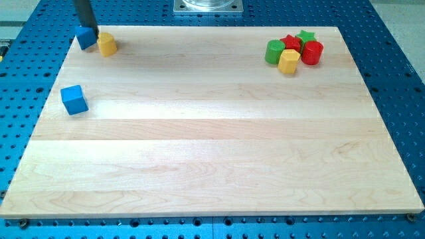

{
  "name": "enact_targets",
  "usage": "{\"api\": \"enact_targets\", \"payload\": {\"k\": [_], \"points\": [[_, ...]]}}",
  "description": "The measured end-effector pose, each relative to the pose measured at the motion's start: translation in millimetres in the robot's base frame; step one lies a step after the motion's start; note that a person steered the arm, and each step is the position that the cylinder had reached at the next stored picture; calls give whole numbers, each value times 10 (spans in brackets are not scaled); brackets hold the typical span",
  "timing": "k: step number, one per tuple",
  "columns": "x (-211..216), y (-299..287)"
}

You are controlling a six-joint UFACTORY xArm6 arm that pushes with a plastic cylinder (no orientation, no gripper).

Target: Push the blue triangle to the center left side of the board

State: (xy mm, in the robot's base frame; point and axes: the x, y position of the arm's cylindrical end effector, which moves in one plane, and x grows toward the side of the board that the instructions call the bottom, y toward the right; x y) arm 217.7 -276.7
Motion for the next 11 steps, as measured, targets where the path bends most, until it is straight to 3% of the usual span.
{"api": "enact_targets", "payload": {"k": [2,3,5,8,9,11], "points": [[1183,-9],[650,-50],[674,-282],[1318,-283],[1329,-272],[1725,163]]}}
